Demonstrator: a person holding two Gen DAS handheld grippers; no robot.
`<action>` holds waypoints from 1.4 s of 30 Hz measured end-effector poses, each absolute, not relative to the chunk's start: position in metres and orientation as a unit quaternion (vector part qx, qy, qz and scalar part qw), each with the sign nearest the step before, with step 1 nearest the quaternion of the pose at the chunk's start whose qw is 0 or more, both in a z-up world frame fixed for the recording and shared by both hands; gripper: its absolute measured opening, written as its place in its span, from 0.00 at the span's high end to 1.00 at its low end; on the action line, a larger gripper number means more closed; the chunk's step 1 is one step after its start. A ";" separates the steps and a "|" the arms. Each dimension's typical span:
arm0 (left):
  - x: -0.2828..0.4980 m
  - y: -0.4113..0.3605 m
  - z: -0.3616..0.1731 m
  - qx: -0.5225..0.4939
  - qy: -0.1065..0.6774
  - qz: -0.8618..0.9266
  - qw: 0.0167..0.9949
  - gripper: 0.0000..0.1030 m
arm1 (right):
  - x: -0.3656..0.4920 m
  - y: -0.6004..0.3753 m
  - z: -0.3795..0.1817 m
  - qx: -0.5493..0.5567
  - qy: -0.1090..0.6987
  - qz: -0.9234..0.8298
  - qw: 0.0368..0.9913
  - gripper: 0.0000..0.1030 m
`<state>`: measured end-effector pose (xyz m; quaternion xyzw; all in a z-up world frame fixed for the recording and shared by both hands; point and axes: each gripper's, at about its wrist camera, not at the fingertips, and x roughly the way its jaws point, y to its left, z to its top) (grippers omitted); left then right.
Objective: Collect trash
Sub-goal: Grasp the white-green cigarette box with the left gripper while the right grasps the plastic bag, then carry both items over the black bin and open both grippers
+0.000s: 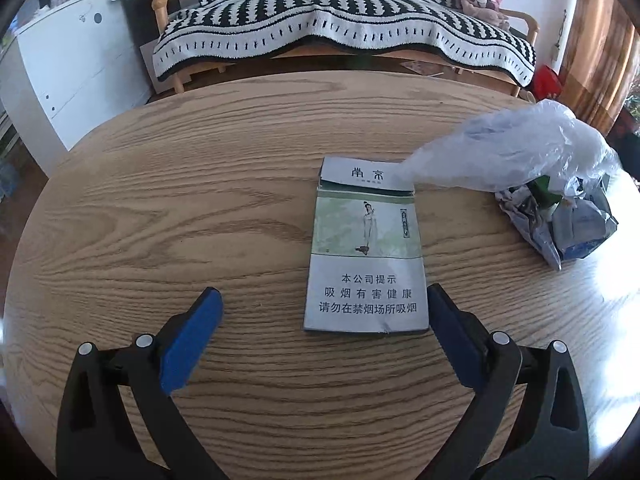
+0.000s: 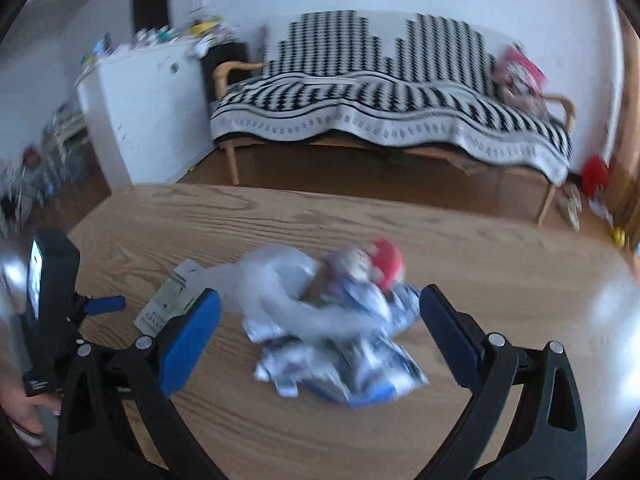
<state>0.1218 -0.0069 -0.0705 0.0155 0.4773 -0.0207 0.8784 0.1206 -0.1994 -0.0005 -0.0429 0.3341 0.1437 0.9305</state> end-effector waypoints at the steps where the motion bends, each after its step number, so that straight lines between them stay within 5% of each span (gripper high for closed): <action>1: 0.122 -0.007 -0.071 0.017 0.478 -0.023 0.878 0.06 | 0.126 -0.189 -0.001 -0.061 0.335 0.148 0.929 0.07; 4: 0.123 -0.008 -0.071 0.022 0.480 -0.035 0.877 0.06 | 0.141 -0.165 -0.006 -0.093 0.343 0.162 0.921 0.14; 6: 0.124 -0.013 -0.069 0.035 0.479 -0.060 0.875 0.09 | 0.148 -0.157 -0.013 -0.099 0.358 0.158 0.915 0.49; 7: 0.123 -0.014 -0.068 0.038 0.474 -0.064 0.877 0.22 | 0.152 -0.157 -0.020 -0.088 0.378 0.155 0.908 0.67; 8: 0.123 -0.014 -0.064 0.039 0.467 -0.064 0.881 0.48 | 0.152 -0.158 -0.023 -0.078 0.386 0.158 0.905 0.71; 21: 0.121 0.001 -0.040 -0.040 0.450 -0.065 0.890 0.48 | 0.114 -0.209 0.027 0.010 0.279 0.099 0.955 0.75; 42: 0.120 -0.012 -0.049 -0.007 0.463 -0.058 0.885 0.47 | 0.119 -0.233 0.011 0.069 0.309 0.100 0.943 0.75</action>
